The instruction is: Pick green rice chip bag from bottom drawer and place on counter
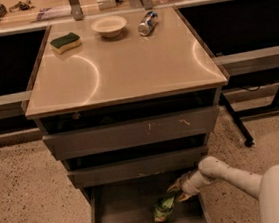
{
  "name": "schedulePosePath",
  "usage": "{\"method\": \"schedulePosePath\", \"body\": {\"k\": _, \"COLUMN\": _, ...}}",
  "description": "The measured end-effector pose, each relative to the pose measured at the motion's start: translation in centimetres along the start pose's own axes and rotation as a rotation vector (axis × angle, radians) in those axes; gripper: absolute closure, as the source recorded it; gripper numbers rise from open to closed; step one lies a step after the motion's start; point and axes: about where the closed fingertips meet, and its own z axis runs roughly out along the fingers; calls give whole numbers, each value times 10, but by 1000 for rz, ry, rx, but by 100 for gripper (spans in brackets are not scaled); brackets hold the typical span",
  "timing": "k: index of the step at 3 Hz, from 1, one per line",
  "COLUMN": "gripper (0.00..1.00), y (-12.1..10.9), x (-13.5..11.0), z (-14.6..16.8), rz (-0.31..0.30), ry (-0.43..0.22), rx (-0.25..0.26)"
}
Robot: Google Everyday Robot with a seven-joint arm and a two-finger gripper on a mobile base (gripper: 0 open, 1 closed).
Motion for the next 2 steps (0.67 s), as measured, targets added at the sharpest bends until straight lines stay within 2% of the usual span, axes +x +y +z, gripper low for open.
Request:
{"method": "schedulePosePath", "body": {"k": 1, "gripper": 85, "y": -1, "x": -9, "z": -3, "rz": -8, "ry": -12, "rx": -28}}
{"method": "schedulePosePath", "body": {"k": 2, "gripper": 100, "y": -11, "x": -31, "z": -24, "rz": -15, "ry": -41, "rx": -52}}
